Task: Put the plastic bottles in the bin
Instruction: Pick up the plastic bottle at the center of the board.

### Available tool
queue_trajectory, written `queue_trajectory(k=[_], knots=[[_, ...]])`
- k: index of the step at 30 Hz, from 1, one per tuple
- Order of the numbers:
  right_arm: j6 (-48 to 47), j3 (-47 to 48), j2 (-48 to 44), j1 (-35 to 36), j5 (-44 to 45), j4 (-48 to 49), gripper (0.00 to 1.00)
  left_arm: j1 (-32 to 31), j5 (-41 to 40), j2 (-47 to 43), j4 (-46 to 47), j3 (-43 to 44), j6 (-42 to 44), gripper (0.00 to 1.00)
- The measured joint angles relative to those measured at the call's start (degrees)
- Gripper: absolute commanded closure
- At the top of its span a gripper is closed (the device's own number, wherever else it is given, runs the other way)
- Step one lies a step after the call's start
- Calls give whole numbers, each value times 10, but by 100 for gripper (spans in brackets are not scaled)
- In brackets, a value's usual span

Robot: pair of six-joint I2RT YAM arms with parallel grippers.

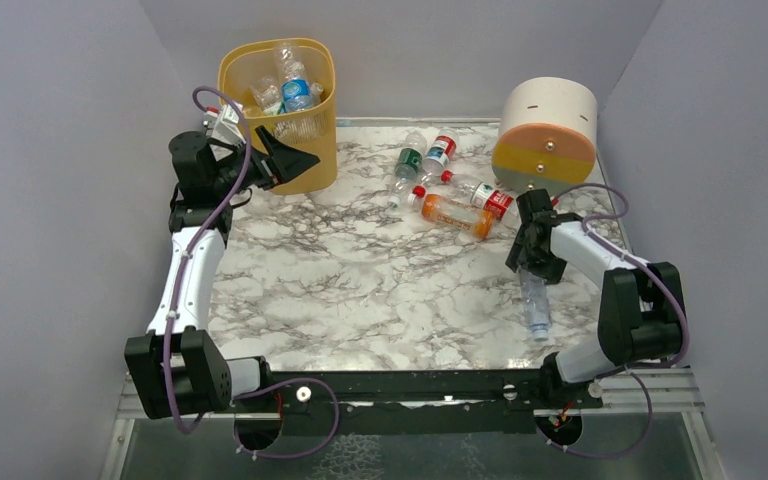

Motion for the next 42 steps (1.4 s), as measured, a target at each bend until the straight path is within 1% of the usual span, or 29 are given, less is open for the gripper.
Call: queue_trajectory(k=[3, 7, 13, 16, 19, 23, 27, 31, 36, 42], knots=[[-7, -26, -32, 0, -46, 22, 48, 0, 7, -20, 5, -13, -4, 1], [-14, -66, -83, 0, -108, 44, 56, 0, 8, -45, -19, -50, 13, 1], [-13, -109, -124, 5, -199, 82, 58, -3, -5, -91, -65, -135, 39, 1], [-7, -112, -127, 13, -235, 98, 59, -3, -14, -120, -78, -177, 38, 1], [3, -111, -127, 30, -258, 115, 59, -6, -22, -129, -81, -199, 38, 1], [20, -87, -121, 70, -271, 126, 59, -15, -36, -121, -84, -207, 39, 1], [37, -43, -97, 123, -273, 147, 59, -29, -48, -109, -83, -207, 41, 1], [53, -23, -72, 163, -273, 169, 59, -45, -63, -98, -84, -207, 43, 1], [75, -11, -35, 201, -273, 191, 59, -65, -79, -90, -83, -207, 44, 1], [92, 19, 12, 225, -279, 223, 59, -91, -92, -84, -82, -207, 46, 1]])
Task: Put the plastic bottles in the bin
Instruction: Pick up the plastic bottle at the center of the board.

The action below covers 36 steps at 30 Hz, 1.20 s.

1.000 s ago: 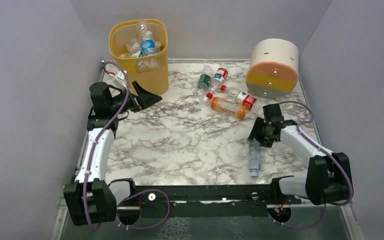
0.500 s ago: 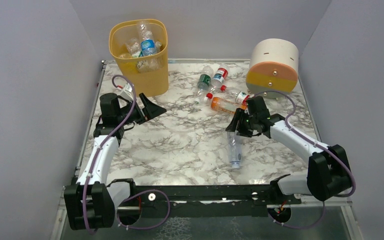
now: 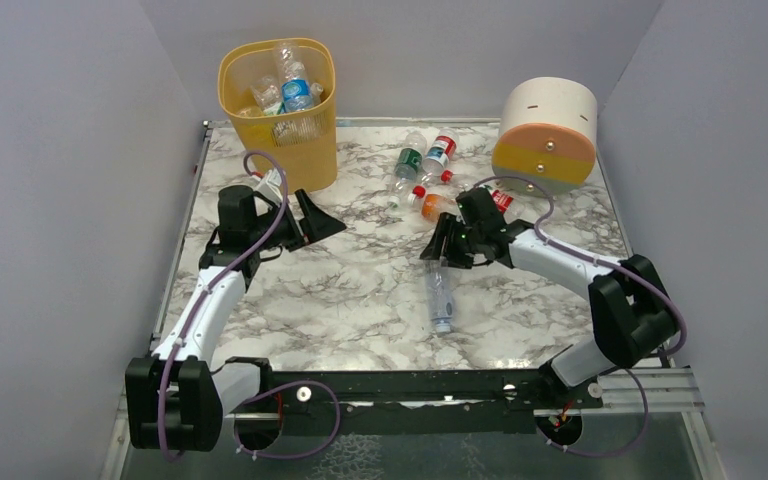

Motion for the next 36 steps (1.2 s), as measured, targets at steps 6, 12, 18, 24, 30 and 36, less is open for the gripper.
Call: queue_trajectory(k=[6, 12, 18, 24, 30, 36], knots=[[12, 40, 53, 12, -16, 37, 59, -24, -6, 0, 3, -13, 2, 1], [29, 70, 87, 16, -43, 67, 59, -50, -12, -1, 5, -28, 2, 1], [37, 120, 99, 16, -68, 78, 59, -72, -13, -2, 14, -31, 1, 1], [43, 160, 99, 16, -93, 80, 59, -98, -18, -3, 22, -31, 2, 1], [56, 176, 99, 22, -117, 82, 59, -129, -41, -3, 22, -31, 4, 1], [70, 182, 99, 33, -144, 89, 59, -159, -71, 4, 22, -31, 10, 1]])
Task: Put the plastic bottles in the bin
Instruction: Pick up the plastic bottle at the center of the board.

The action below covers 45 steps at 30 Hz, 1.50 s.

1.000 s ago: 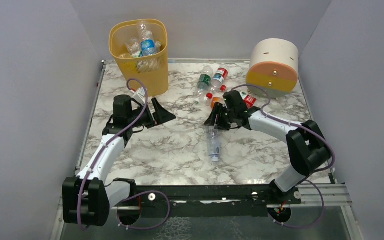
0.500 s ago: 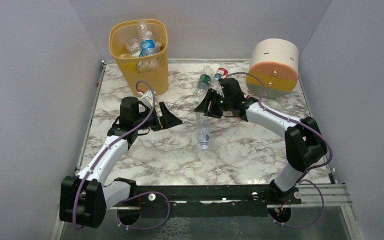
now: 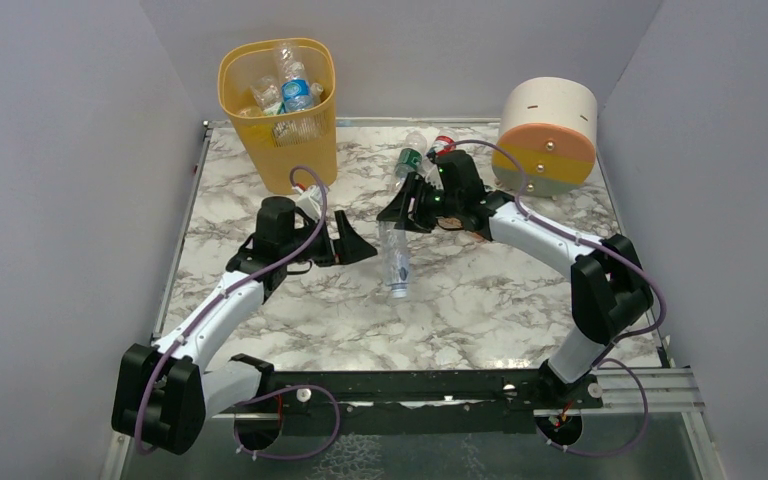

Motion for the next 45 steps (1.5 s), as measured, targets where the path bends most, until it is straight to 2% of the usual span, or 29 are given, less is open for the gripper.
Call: queue_trajectory(k=[15, 20, 33, 39, 42, 45], knots=[[24, 10, 8, 39, -23, 18, 59, -43, -49, 22, 12, 6, 4, 1], [33, 11, 15, 53, -27, 19, 59, -57, -64, 30, 15, 17, 4, 4], [41, 23, 17, 61, -28, 24, 59, -83, -89, 38, 21, 22, 4, 31], [38, 30, 17, 60, -25, 23, 58, -86, -96, 38, 13, 32, 3, 56], [36, 31, 17, 60, -25, 24, 53, -86, -100, 38, 4, 37, 5, 57], [36, 31, 17, 60, -25, 24, 42, -86, -100, 39, -1, 40, 5, 57]])
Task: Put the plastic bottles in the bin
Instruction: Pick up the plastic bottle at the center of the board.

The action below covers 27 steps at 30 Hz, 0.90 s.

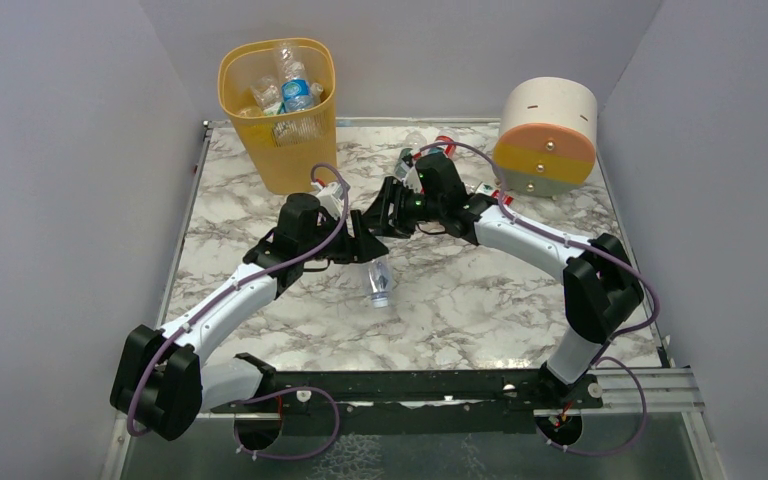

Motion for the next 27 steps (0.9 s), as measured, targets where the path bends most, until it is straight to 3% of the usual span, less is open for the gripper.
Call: queue_trajectory(k=[17, 27], knots=[[-5, -2, -17, 0, 30, -35, 2, -3, -15, 0, -3, 0, 11, 57], [-12, -40, -89, -34, 60, -66, 0, -3, -21, -6, -4, 0, 12, 57]])
